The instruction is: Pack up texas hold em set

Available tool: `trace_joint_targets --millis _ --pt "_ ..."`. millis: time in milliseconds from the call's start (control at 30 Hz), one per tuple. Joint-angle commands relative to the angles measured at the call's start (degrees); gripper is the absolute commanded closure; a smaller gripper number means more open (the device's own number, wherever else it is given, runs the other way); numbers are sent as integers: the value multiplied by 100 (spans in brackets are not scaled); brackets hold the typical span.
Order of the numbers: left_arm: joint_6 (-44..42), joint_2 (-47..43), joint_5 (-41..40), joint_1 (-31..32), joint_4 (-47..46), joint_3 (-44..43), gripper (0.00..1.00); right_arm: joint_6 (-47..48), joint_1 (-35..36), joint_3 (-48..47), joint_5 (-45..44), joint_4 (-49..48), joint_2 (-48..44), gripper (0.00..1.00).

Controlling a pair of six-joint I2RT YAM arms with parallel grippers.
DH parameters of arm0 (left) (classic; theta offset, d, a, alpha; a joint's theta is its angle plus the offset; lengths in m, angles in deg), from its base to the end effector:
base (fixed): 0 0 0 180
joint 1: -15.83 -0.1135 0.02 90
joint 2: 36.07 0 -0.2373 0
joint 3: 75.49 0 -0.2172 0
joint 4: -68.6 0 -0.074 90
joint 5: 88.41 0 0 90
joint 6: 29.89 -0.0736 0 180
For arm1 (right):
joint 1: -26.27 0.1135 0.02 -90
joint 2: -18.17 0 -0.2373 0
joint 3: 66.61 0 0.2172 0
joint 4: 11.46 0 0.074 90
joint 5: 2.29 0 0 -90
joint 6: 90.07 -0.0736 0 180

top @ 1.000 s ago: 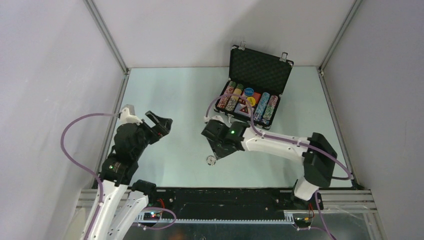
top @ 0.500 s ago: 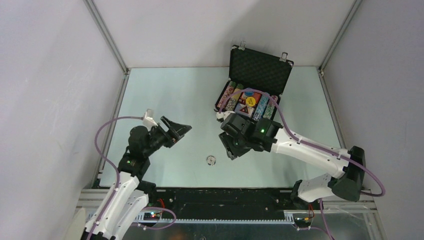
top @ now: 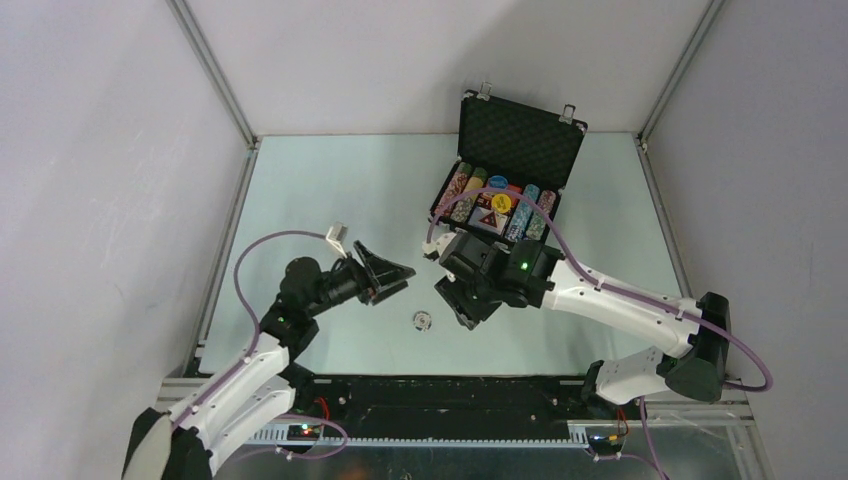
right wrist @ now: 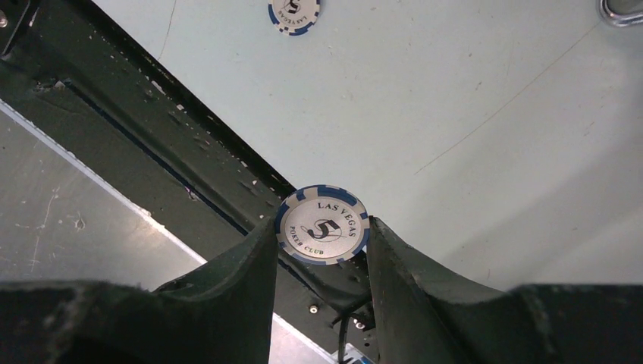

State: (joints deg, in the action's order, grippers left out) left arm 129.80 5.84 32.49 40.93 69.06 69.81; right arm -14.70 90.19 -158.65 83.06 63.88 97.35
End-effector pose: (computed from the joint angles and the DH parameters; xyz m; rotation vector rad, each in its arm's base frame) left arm 0.1604 -0.1169 0.2264 -0.3028 1.9766 -1.6146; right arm 0.1176 0.2267 0.2642 -1.1015 2.4652 0.3337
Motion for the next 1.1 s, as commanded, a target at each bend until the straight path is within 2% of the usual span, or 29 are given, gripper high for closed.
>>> trace_joint_targets --millis 0,233,433,567,1067 --pt "234 160 278 296 -697 106 20 421 53 -323 77 -43 -138 100" --pt "346 403 433 524 -1054 124 22 665 134 -490 159 -28 -161 100" --pt "448 883 450 1047 -1509 20 23 875 267 -773 80 61 -41 100" --pt "564 1079 470 1179 -1864 37 24 947 324 -901 50 122 40 100" --pt "633 1349 368 1710 -2187 -77 26 1052 414 -1110 17 63 322 100"
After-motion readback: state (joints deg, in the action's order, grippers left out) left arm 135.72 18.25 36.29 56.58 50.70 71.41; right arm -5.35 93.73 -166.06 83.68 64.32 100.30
